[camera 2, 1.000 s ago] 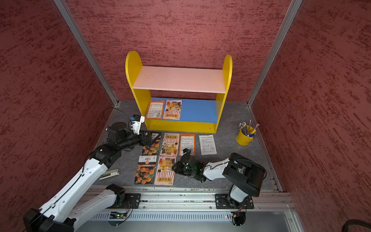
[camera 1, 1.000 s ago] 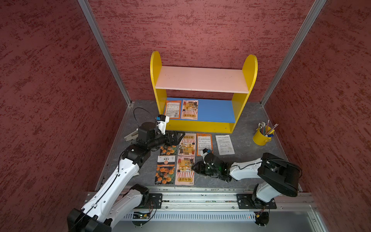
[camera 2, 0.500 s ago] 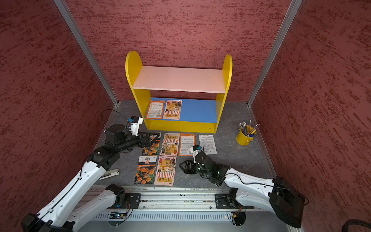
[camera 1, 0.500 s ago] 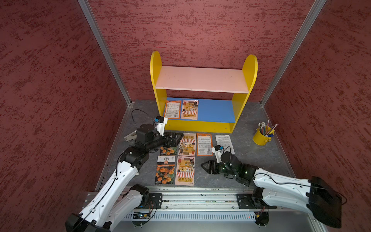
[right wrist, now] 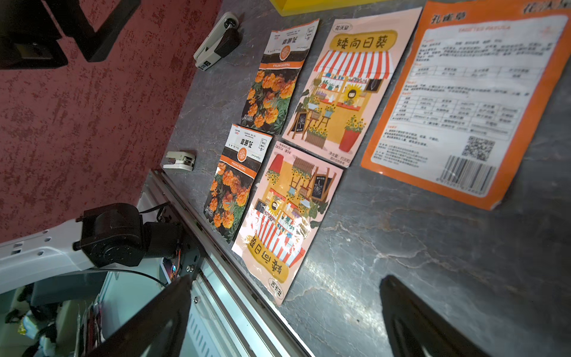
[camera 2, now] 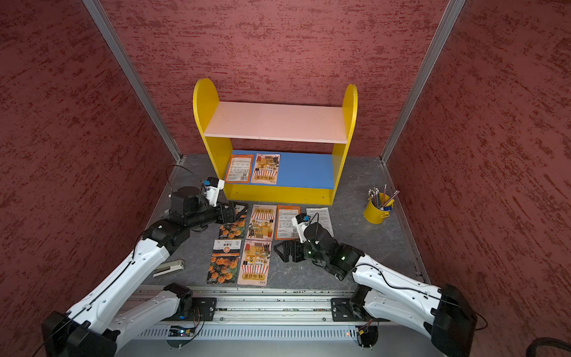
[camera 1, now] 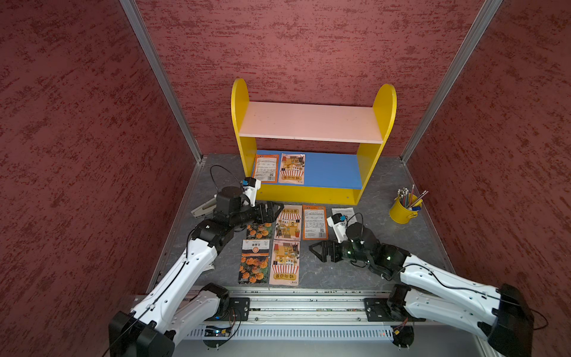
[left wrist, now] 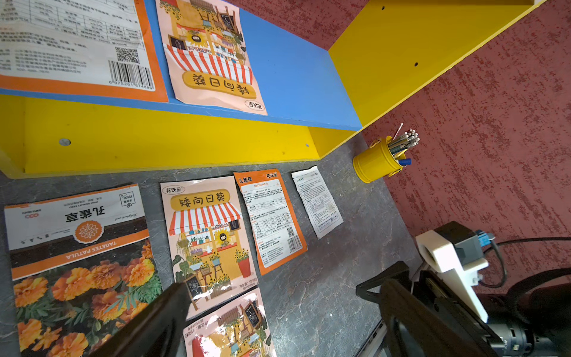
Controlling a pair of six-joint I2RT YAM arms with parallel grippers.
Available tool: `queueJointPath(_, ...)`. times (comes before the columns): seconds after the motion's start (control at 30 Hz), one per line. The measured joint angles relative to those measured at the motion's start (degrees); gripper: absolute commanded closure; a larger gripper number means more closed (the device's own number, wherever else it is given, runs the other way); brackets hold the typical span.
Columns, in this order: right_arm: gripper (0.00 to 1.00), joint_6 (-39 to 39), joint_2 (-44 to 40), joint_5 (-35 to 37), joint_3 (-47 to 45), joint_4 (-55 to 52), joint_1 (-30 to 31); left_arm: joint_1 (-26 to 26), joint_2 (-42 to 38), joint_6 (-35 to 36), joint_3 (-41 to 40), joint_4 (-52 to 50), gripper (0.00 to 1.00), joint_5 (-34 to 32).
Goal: Take the seed bag off the shelf
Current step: Pick up the seed packet from the shelf.
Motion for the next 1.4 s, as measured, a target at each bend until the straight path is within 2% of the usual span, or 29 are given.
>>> queueJointPath(0.33, 0.02, -8.66, 8.87, 6.73, 12.2, -3.13, -1.55, -0.04, 3.41, -0.11, 2.38, 0.57, 0.0, -0.02)
queueJointPath(0.8, 0.02, -23.85, 33.29, 10.56, 36.96, -3.91, -7.87, -1.42, 1.38, -1.25, 2.34, 0.83, 0.0, -1.22)
queueJointPath(1.0, 0.02, -27.93, 41.9, 11.28, 44.72, -3.82, -9.86, -1.42, -0.42, -1.46, 1.6, 0.79, 0.0, -1.77)
queueJointPath(1.4, 0.02, -33.59, 55.63, 17.11, 57.86, -1.99, -10.8, -1.42, -0.37, -2.32, 0.48, 0.83, 0.0, -0.94)
